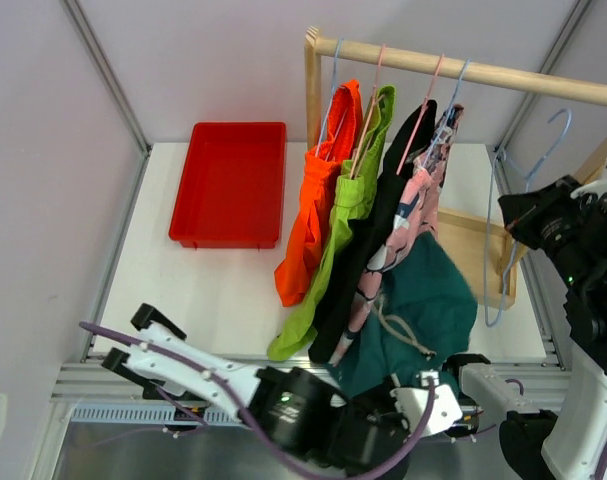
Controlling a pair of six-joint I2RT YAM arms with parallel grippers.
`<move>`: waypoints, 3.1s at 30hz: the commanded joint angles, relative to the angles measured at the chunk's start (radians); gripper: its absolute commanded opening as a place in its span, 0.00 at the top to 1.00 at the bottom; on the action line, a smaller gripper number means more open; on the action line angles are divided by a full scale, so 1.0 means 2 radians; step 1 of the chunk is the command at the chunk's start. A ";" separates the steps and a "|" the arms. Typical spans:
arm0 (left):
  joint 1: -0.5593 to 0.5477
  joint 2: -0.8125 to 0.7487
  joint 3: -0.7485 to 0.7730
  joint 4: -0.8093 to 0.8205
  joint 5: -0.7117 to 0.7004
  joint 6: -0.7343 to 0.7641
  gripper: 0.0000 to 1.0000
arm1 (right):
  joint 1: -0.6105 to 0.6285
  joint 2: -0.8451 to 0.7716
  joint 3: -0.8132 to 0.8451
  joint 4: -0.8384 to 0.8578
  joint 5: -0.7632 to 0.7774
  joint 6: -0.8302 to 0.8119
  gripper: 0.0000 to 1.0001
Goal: Remove the shorts from the hanger
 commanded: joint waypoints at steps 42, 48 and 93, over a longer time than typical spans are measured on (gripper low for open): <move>0.406 -0.216 0.198 -0.033 -0.064 0.268 1.00 | -0.148 0.073 -0.164 0.255 -0.063 -0.034 1.00; 0.591 -0.151 0.274 -0.017 0.038 0.236 1.00 | -0.153 0.075 -0.186 0.258 -0.073 -0.032 1.00; 0.888 0.078 0.238 0.148 0.072 0.066 0.01 | -0.157 -0.060 -0.209 0.239 -0.032 0.001 0.01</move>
